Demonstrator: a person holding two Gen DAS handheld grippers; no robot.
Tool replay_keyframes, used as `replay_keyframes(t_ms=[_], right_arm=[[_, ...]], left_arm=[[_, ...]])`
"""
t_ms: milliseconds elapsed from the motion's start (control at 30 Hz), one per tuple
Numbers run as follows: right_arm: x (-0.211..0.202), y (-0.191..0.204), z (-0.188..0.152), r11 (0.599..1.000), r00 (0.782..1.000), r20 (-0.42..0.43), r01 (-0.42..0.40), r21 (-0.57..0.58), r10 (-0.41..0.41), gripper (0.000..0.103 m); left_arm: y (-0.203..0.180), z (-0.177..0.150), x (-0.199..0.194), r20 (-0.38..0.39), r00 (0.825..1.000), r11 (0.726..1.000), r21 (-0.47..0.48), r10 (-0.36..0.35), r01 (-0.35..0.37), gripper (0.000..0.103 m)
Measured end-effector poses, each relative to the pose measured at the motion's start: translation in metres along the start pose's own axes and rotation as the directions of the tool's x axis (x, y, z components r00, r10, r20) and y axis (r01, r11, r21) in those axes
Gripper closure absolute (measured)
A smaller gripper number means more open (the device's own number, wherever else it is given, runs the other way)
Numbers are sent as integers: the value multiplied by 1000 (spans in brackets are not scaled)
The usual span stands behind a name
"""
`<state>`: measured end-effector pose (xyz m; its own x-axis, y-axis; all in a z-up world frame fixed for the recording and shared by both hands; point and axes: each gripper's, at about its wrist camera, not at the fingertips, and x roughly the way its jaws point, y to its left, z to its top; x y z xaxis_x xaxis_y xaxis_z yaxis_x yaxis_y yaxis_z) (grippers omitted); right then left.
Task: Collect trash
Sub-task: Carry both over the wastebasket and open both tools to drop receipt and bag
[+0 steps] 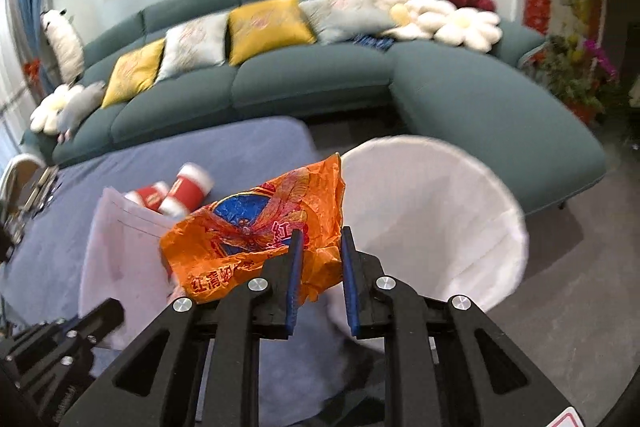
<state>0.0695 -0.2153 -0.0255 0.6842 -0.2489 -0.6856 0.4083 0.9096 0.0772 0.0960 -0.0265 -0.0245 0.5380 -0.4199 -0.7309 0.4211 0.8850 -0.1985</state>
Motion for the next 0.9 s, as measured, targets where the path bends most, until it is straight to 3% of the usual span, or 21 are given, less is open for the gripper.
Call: replay_keyframes(t_ms=[400, 600, 800, 833, 900], right_arm=[[-28, -115, 18, 975, 986, 61, 141, 171, -153, 86], [-26, -147, 18, 961, 981, 52, 173, 216, -188, 86], [-19, -169, 17, 948, 978, 38, 190, 256, -206, 86], [-17, -172, 17, 947, 978, 34, 190, 260, -206, 86], [-13, -175, 16, 946, 979, 29, 189, 265, -204, 86]], left_arm=[[-99, 34, 29, -29, 986, 980, 109, -166, 169, 101], [-144, 41, 57, -76, 972, 962, 144, -223, 232, 101], [-160, 45, 86, -119, 962, 956, 129, -248, 262, 99], [-161, 45, 90, -123, 961, 957, 126, -246, 261, 95], [-160, 46, 96, -126, 965, 963, 118, -230, 244, 76]])
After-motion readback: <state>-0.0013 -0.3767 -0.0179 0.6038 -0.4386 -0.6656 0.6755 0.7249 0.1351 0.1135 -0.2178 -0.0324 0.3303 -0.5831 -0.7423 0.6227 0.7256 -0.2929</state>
